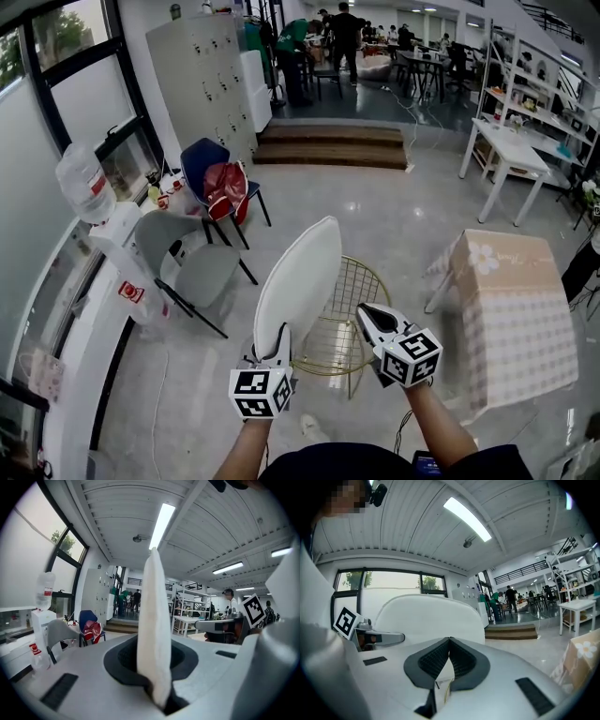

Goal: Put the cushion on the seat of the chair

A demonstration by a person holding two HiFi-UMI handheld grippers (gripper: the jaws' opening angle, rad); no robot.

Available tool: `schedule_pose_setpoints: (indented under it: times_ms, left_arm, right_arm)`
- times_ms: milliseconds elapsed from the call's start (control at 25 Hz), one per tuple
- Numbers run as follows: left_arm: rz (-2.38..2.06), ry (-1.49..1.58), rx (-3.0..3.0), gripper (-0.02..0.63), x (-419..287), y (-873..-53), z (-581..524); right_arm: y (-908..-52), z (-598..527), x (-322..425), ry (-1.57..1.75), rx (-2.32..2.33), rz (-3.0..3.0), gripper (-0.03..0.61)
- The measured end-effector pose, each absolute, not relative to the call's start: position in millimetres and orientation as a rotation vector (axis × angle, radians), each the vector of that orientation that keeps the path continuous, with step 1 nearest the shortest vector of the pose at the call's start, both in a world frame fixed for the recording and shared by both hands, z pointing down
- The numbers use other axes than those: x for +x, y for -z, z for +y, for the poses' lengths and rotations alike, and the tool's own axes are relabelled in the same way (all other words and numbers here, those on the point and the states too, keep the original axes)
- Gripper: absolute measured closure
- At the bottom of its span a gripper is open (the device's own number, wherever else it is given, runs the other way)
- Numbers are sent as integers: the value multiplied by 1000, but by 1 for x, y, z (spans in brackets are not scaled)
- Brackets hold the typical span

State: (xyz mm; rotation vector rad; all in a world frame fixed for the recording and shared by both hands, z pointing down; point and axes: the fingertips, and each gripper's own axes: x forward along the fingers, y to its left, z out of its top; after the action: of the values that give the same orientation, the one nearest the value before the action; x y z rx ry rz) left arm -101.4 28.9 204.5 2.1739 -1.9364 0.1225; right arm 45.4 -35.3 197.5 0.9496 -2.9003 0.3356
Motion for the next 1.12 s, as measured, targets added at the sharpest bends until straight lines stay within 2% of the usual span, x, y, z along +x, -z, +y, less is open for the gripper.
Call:
schedule_pose_setpoints:
  times_ms: [1120]
  left_arm:
    - [-1798, -133, 2282, 551, -171, -217, -27]
  right_arm:
    - [-208, -75, -31, -332, 1029, -2832, 558]
